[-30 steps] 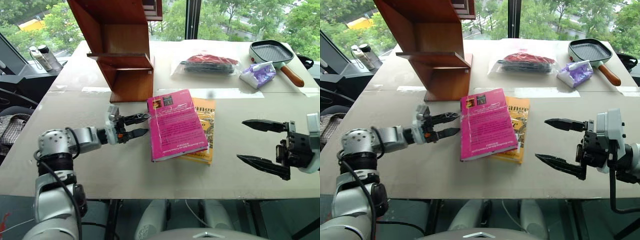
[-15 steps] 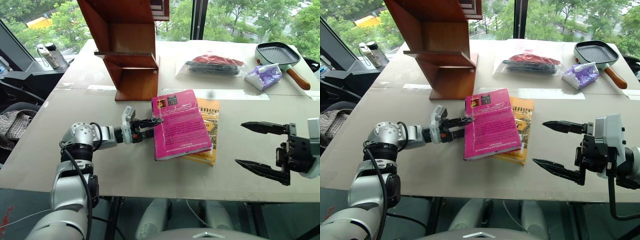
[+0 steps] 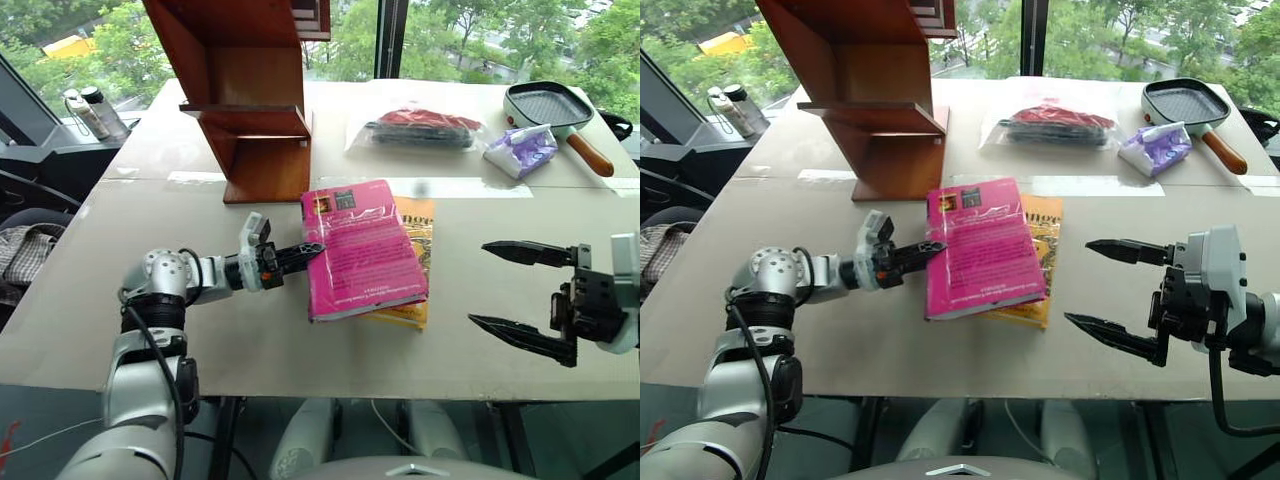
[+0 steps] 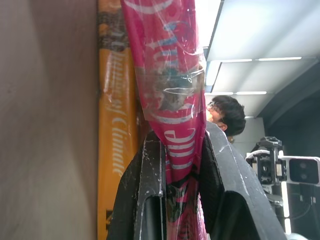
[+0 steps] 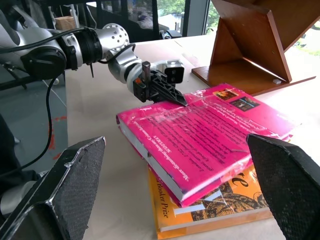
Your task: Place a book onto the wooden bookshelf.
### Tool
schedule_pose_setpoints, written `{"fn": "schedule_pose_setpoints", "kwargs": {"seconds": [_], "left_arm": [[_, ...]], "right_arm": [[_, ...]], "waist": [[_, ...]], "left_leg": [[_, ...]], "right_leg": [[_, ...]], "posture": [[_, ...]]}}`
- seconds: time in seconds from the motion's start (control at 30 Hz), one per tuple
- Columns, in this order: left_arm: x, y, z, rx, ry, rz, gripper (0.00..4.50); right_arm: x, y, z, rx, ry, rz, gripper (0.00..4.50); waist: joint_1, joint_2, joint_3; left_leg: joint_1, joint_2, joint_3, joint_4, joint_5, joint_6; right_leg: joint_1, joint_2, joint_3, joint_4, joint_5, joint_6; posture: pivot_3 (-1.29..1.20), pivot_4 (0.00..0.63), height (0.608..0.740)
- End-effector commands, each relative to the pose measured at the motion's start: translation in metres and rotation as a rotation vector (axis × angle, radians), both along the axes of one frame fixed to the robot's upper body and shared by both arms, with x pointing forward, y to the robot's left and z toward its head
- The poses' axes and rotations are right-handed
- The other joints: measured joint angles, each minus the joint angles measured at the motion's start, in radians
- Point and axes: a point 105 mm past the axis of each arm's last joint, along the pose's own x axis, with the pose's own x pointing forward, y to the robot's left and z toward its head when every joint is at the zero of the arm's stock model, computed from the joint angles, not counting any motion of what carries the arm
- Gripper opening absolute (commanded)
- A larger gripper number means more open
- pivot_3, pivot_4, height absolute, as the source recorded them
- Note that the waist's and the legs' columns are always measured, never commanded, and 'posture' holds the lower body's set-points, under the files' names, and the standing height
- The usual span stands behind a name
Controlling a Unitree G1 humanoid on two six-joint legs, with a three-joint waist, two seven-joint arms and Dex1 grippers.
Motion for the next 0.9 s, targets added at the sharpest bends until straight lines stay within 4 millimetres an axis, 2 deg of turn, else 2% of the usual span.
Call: {"fn": "schedule_pose_setpoints", "kwargs": {"seconds": [0.03,0.17,0.2,0.23,0.3,0.33,0.43,0.5,0.53,0.57,0.6,0.63,0.67,0.77,0.9], "left_arm": [[-0.013,0.0,0.063,0.029,-0.288,-0.046,0.28],[-0.029,-0.027,0.104,0.295,-0.69,-0.085,0.28],[-0.03,-0.036,0.12,0.339,-0.807,-0.072,0.28],[-0.03,-0.04,0.131,0.363,-0.878,-0.056,0.28],[-0.036,-0.053,0.158,0.488,-1.135,-0.044,0.28],[-0.039,-0.054,0.164,0.527,-1.207,-0.045,0.28],[-0.027,-0.061,0.211,0.855,-1.667,0.086,0.28],[-0.016,-0.057,0.232,1.093,-1.92,0.139,0.28],[0.001,-0.052,0.187,1.237,-1.979,0.153,0.28],[0.004,-0.051,0.209,1.289,-2.067,0.161,0.28],[0.006,-0.048,0.23,1.327,-2.115,0.174,0.28],[0.007,-0.045,0.25,1.387,-2.171,0.168,0.28],[0.007,-0.043,0.269,1.427,-2.187,0.168,0.28],[0.02,-0.035,0.273,1.603,-2.199,0.08,0.28],[0.025,-0.027,0.286,1.712,-2.193,0.051,0.28]], "right_arm": [[0.007,-0.003,0.007,0.027,-0.054,-0.008,4.5],[0.02,-0.017,0.015,0.092,-0.06,-0.068,4.5],[0.025,-0.025,0.018,0.102,-0.071,-0.1,4.5],[0.028,-0.029,0.02,0.108,-0.079,-0.12,4.5],[0.037,-0.045,0.025,0.113,-0.098,-0.184,4.5],[0.039,-0.047,0.026,0.114,-0.103,-0.198,4.5],[0.053,-0.076,0.038,0.13,-0.142,-0.298,4.5],[0.062,-0.083,0.043,0.132,-0.169,-0.321,4.5],[0.066,-0.086,0.045,0.132,-0.184,-0.327,4.5],[0.071,-0.087,0.047,0.131,-0.201,-0.327,4.5],[0.074,-0.087,0.048,0.131,-0.211,-0.325,4.5],[0.079,-0.087,0.05,0.138,-0.223,-0.324,4.5],[0.084,-0.088,0.051,0.144,-0.233,-0.328,4.5],[0.092,-0.084,0.058,0.173,-0.257,-0.31,4.5],[0.099,-0.082,0.063,0.194,-0.286,-0.289,4.5]], "waist": [[-0.001,-0.001,0.001],[0.006,-0.002,0.001],[0.009,-0.002,0.001],[0.014,-0.002,0.001],[0.017,-0.002,0.001],[0.017,-0.002,0.001],[0.014,-0.001,0.004],[0.014,0.002,0.002],[0.011,0.0,0.003],[0.004,0.008,-0.002],[0.007,0.008,-0.002],[0.009,0.005,0.001],[0.01,-0.001,0.008],[-0.001,-0.001,0.009],[-0.01,0.001,0.009]], "left_leg": [[0.0,0.0,0.0,0.0,0.0,0.0],[0.0,0.0,0.0,0.0,0.002,-0.003],[-0.001,0.0,0.0,0.0,0.002,-0.003],[-0.001,0.0,0.0,0.0,0.002,-0.004],[-0.001,-0.001,0.0,0.0,0.002,-0.003],[-0.001,-0.001,0.001,-0.001,0.002,-0.004],[0.0,0.0,0.004,-0.002,0.002,-0.004],[0.0,0.0,0.006,-0.004,0.002,-0.004],[0.0,0.0,0.007,-0.004,0.002,-0.003],[0.0,0.0,0.008,-0.003,0.002,-0.003],[0.004,0.001,0.011,-0.009,0.002,-0.003],[0.007,0.0,0.012,-0.007,0.002,-0.002],[0.002,0.001,0.013,-0.005,0.002,-0.002],[-0.016,0.004,0.007,0.004,0.002,-0.003],[-0.016,-0.001,0.006,0.003,0.001,-0.001]], "right_leg": [[0.0,0.0,0.0,0.0,0.0,0.0],[0.001,-0.003,0.0,-0.002,0.0,0.0],[0.001,-0.005,0.0,-0.002,0.0,0.0],[0.001,-0.005,0.0,-0.002,0.0,0.0],[0.001,-0.003,0.0,-0.002,0.0,0.0],[0.001,-0.001,0.0,-0.003,0.0,0.0],[0.0,0.001,0.002,-0.004,0.0,0.0],[0.001,0.001,0.004,-0.008,0.0,0.0],[0.001,0.001,0.004,-0.008,0.0,0.0],[0.001,0.002,0.004,-0.009,0.0,0.0],[0.003,0.001,0.007,-0.015,0.001,-0.001],[0.004,0.0,0.007,-0.011,0.0,0.0],[0.003,0.002,0.004,-0.011,0.001,0.0],[-0.01,0.006,-0.004,-0.012,0.005,0.0],[-0.01,0.001,-0.002,-0.012,0.003,0.004]], "posture": [[0.0,0.15,0.74],[0.0,0.15,0.74],[0.0,0.15,0.74],[0.0,0.15,0.74],[0.0,0.15,0.74],[0.0,0.15,0.74],[0.0,0.15,0.74],[0.0,0.15,0.74],[0.0,0.15,0.74],[0.0,0.15,0.74],[0.0,0.15,0.74],[0.0,0.15,0.74],[0.0,0.15,0.74],[0.0,0.15,0.74],[0.0,0.15,0.74]]}}
